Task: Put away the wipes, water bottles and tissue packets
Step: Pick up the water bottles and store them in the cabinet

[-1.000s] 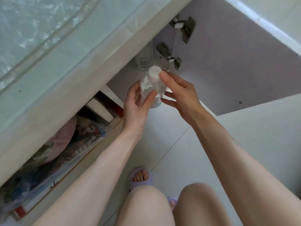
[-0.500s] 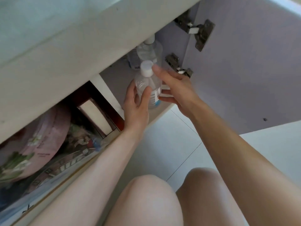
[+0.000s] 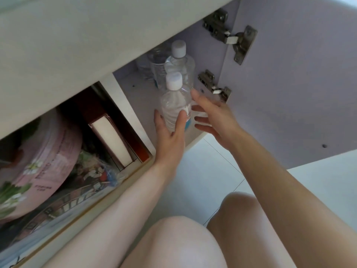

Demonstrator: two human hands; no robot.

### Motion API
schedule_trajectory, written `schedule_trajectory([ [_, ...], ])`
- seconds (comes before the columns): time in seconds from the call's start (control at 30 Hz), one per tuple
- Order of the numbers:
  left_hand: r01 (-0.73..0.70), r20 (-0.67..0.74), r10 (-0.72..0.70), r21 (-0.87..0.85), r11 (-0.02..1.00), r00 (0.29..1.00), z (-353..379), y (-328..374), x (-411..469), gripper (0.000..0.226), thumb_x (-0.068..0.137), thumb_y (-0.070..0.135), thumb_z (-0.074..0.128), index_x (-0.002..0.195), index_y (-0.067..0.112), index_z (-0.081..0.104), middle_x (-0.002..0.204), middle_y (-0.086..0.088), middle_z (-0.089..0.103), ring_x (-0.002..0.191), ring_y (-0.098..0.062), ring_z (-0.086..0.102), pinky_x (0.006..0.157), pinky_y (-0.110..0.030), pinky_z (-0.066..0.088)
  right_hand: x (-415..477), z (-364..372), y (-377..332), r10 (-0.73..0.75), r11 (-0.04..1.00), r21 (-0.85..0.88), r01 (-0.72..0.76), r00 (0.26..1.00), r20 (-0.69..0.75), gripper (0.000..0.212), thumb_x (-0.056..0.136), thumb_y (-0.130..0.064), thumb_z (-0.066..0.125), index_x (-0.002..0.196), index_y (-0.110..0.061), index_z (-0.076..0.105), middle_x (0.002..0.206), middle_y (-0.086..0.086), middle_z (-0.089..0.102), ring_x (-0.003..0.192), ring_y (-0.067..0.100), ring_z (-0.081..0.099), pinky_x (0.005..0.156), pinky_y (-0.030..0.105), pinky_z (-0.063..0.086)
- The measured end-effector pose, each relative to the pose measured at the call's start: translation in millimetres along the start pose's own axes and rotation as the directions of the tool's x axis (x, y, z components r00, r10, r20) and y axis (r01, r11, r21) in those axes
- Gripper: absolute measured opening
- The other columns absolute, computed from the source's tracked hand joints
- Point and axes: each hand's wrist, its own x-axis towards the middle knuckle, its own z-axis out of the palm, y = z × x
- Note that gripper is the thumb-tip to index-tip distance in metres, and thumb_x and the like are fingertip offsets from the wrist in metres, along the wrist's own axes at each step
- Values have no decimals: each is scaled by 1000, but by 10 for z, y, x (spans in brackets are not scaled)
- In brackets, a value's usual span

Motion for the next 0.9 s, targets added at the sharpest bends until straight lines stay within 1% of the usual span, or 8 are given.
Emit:
schedule_trajectory([
  [0.07,89,-2,-89,-29,996,996,28,-43,-78,77,92,52,53,152,34,8,156,6,30,138,-9,35,115,-36,30,-10,-40,102,41,999,-18,-41,999,5,27,84,-56,63,99,-34,60,114,-4,64,107,22,61,96,39,52],
  [0.13,171,-13,-172,-75,983,985,70,-36,-114,73,92,53,52,150,36,12,153,4,36,136,-15,39,112,-41,35,2,-54,157,64,998,-29,-63,998,28,39,84,-58,62,110,-30,61,119,-2,63,106,23,62,97,39,51],
  [0.2,204,-22,-209,-149,968,978,101,-8,-108,61,93,50,51,146,35,23,144,5,46,129,-18,48,97,-29,46,33,-46,186,82,996,-31,-81,995,55,56,82,-61,61,124,-24,61,123,0,64,106,25,64,97,39,52],
  [0.23,210,-28,-218,-182,961,976,112,8,-96,56,94,48,51,144,35,27,140,4,49,125,-18,51,88,-22,46,48,-40,191,85,996,-26,-84,994,64,60,81,-63,61,126,-23,61,123,0,65,105,26,65,97,39,52],
  [0.3,222,-42,-237,-217,951,971,124,43,-69,49,97,46,48,140,34,30,137,3,52,123,-18,53,80,-18,46,76,-29,201,86,996,-12,-85,994,66,64,79,-65,62,126,-22,61,122,1,66,104,26,67,96,40,53],
  [0.5,262,-115,-313,-327,908,943,128,100,16,53,97,48,45,145,32,29,141,1,50,126,-16,52,94,-23,44,182,83,167,82,997,-8,-81,993,87,60,80,-64,63,124,-22,63,121,3,66,104,28,67,96,41,54],
  [0.73,236,-222,-308,-300,924,925,59,104,145,55,96,51,44,146,36,27,142,2,46,125,-15,50,92,-27,44,263,261,106,67,998,-3,-67,991,119,61,83,-59,63,127,-17,60,122,5,64,109,26,64,95,42,54],
  [0.9,203,-264,-285,-299,932,921,39,113,216,55,97,52,43,146,38,24,134,5,47,123,-13,48,104,-34,42,300,376,106,56,995,75,-65,992,113,57,84,-52,66,126,-13,61,121,4,65,114,20,61,94,43,54],
])
